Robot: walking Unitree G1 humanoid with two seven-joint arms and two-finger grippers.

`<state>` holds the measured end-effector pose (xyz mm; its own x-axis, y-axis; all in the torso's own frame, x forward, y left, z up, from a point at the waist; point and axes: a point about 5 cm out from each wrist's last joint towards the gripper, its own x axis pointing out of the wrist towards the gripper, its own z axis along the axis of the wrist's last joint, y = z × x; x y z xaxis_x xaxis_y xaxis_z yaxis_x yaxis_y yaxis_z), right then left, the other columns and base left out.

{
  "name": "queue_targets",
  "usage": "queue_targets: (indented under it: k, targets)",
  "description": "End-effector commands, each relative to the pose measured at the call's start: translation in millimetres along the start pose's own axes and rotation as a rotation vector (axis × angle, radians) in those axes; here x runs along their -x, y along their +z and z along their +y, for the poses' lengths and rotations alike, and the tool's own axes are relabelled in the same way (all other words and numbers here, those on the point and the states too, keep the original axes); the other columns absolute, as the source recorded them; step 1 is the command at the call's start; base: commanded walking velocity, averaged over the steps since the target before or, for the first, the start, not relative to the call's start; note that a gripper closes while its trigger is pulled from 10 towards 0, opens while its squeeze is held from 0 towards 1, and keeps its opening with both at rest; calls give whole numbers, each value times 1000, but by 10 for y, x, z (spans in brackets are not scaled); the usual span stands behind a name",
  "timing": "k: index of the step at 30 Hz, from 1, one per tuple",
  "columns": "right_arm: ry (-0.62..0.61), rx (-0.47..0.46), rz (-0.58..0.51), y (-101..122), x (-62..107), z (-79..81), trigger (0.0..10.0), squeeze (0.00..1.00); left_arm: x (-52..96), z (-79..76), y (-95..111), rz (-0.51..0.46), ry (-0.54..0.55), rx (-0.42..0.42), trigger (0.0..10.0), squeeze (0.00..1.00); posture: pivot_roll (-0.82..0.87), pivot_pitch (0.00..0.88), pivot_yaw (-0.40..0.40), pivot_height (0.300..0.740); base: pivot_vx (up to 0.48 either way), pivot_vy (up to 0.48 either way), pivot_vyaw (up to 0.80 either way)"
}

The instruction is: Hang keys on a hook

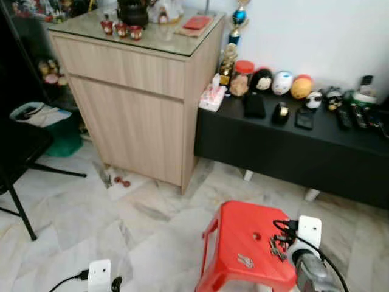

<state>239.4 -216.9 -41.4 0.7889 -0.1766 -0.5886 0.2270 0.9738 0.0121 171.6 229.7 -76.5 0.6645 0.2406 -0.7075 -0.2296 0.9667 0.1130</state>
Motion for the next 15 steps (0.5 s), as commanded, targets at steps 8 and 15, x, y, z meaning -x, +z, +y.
queue_targets:
  k: [8, 15]
  targets:
    - [1, 11, 49, -121, 29, 37, 10000, 0, 4, 3, -29, 18, 13, 16, 10000, 0, 26, 0, -76, 740, -302, 0, 0]
    - [15, 29, 89, -198, 46, 86, 10000, 0, 1, -26, -25, 20, 7, 13, 10000, 0, 24, 0, -75, 740, -302, 0, 0]
